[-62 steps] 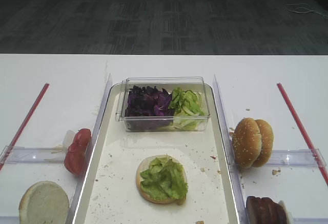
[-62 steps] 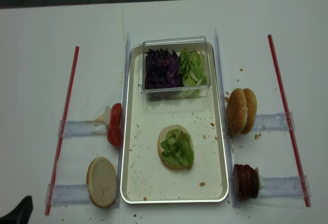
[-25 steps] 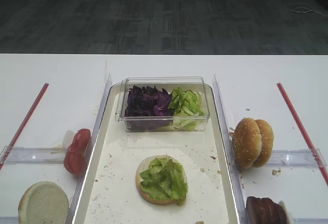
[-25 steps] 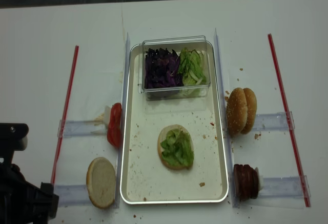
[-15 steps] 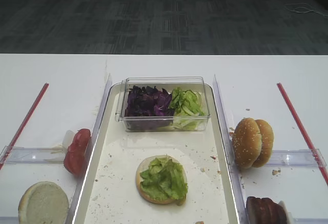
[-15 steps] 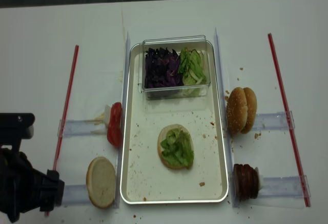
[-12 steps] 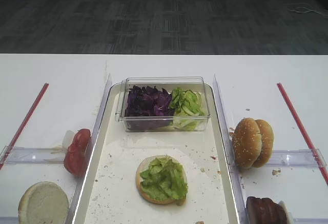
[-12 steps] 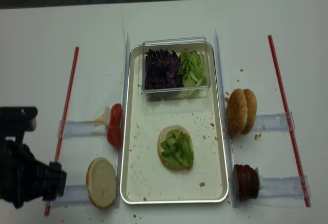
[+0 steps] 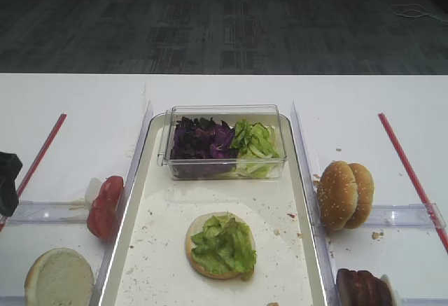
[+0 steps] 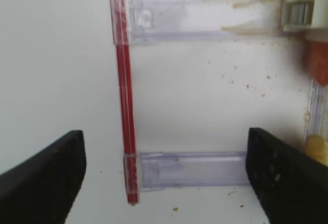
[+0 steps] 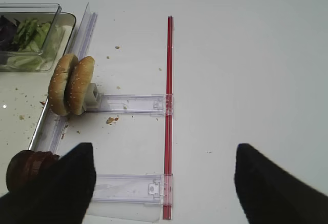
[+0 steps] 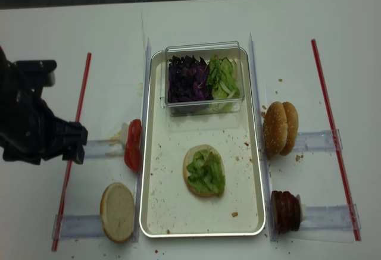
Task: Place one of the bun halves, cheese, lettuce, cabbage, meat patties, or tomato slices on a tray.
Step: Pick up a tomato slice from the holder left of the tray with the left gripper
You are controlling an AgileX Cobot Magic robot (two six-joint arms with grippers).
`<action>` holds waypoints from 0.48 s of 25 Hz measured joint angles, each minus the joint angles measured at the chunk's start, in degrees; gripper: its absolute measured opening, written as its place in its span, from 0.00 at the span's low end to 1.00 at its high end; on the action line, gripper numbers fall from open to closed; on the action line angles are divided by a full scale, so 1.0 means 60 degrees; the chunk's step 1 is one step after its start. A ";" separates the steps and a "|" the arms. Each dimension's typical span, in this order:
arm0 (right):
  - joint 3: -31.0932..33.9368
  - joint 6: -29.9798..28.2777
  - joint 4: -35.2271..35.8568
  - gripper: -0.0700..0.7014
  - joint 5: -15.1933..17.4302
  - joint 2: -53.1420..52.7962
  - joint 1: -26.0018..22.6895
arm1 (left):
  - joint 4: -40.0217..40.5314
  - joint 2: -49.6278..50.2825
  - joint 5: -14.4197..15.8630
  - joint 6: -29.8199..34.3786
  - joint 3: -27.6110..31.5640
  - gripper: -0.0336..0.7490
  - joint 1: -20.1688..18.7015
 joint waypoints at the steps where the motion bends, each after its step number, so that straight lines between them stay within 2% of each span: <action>1: 0.0000 0.0000 0.0000 0.86 0.0000 0.0000 0.0000 | 0.0000 0.0176 0.0046 0.0000 -0.0245 0.83 0.0000; 6: 0.0000 0.0000 0.0000 0.86 0.0000 0.0000 0.0000 | 0.0000 0.1031 0.0250 0.0000 -0.1104 0.83 0.0000; 12: 0.0000 0.0000 0.0000 0.86 0.0000 0.0000 0.0000 | 0.0000 0.1567 0.0356 0.0033 -0.1681 0.83 0.0000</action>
